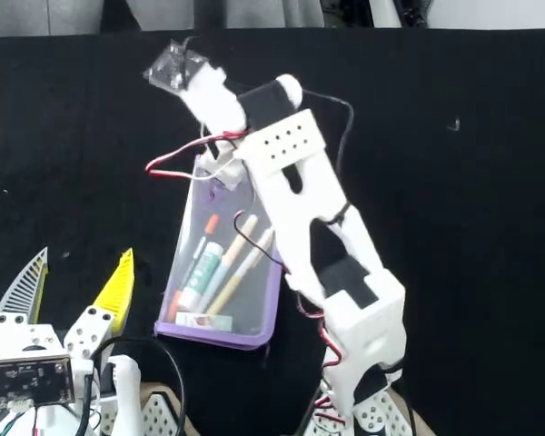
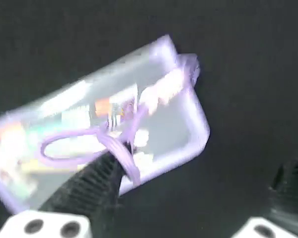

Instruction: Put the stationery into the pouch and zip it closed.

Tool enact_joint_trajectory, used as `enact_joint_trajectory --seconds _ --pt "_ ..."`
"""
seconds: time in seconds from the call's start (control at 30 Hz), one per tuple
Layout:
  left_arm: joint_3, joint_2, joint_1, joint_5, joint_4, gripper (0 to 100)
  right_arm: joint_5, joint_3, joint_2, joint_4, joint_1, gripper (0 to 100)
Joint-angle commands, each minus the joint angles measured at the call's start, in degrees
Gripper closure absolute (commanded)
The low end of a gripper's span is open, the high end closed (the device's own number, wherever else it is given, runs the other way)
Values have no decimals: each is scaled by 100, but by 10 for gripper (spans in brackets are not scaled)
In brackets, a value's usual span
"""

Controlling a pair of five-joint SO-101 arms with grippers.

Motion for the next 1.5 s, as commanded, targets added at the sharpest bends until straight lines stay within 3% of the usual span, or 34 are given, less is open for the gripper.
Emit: enact_joint_trajectory --seconds 0.0,0.2,0.4,0.9,1.03,1.2,1.3,1.37,1.47 --pt "-171 26 -31 18 26 689 290 171 -602 176 193 560" --pt "-163 26 4 53 0 689 1292 2114 -971 185 -475 560" --pt "-110 26 4 53 123 689 2400 2607 -2123 149 -607 560" --pt "-101 26 4 53 149 689 2479 1736 -3873 -545 378 560" --pt "92 26 4 53 0 690 2057 1727 -4426 -765 1011 595" --pt "752 26 -4 53 -800 711 334 1807 -5112 -1626 2356 864" --pt "866 26 -22 62 -1055 851 -378 1842 -5464 -1530 2919 992" --pt "822 18 -13 79 -1081 977 -589 1982 -5727 -1275 3112 959" --pt "716 18 -40 615 -1046 927 -1125 2475 -6202 -1064 3200 956"
